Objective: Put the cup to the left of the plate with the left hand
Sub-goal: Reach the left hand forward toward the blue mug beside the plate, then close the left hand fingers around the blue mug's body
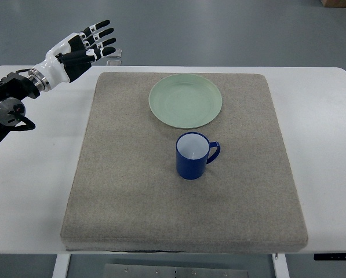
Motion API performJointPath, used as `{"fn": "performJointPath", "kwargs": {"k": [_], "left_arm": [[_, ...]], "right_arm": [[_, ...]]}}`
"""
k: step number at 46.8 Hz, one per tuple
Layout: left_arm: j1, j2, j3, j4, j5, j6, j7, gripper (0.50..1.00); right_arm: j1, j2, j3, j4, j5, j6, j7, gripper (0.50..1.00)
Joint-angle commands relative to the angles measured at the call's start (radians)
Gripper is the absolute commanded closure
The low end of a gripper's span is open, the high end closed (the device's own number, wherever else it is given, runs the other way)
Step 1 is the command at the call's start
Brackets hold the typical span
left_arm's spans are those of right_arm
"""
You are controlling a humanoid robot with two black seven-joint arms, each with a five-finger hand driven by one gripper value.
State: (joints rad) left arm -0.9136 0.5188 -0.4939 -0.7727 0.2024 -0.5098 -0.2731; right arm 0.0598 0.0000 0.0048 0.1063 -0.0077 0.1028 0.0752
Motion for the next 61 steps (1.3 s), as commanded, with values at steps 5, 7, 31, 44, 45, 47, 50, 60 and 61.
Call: {"fn": "performJointPath", "kwargs": {"k": [5,7,31,44,45,47,50,60,61], "left_arm": [[0.028,0.032,0.021,-0.065,0.106,-0.076,0.0,0.504],[0.035,0.044,0.021,-0.08,0.136,-0.091,0.0,0.504],[0.157,0.069,0.02,-0.33,0.376,-0.085,-0.001,0.504],[0.177,0.017,0.02,-0.327,0.388,-0.021,-0.017,0.504],[0.18,0.007,0.02,-0.327,0.393,-0.021,-0.017,0.504],[0.186,-0.006,0.02,-0.327,0.407,-0.021,-0.015,0.504],[0.194,-0.022,0.02,-0.326,0.422,-0.019,-0.015,0.504],[0.225,-0.068,0.02,-0.309,0.453,-0.006,-0.015,0.504],[0.225,-0.074,0.02,-0.306,0.453,-0.006,-0.017,0.504]], "right_arm": [[0.0,0.0,0.0,0.001,0.0,0.0,0.0,0.566],[0.0,0.0,0.0,0.001,0.0,0.0,0.0,0.566],[0.0,0.0,0.001,0.001,0.0,0.0,0.0,0.566],[0.0,0.0,0.001,0.001,0.0,0.0,0.0,0.566],[0.0,0.0,0.0,0.001,0.0,0.0,0.0,0.566],[0.0,0.0,0.0,0.0,0.0,0.0,0.0,0.566],[0.0,0.0,0.0,0.001,0.0,0.0,0.0,0.566],[0.0,0.0,0.0,0.001,0.0,0.0,0.0,0.566],[0.0,0.0,0.0,0.001,0.0,0.0,0.0,0.566]]}}
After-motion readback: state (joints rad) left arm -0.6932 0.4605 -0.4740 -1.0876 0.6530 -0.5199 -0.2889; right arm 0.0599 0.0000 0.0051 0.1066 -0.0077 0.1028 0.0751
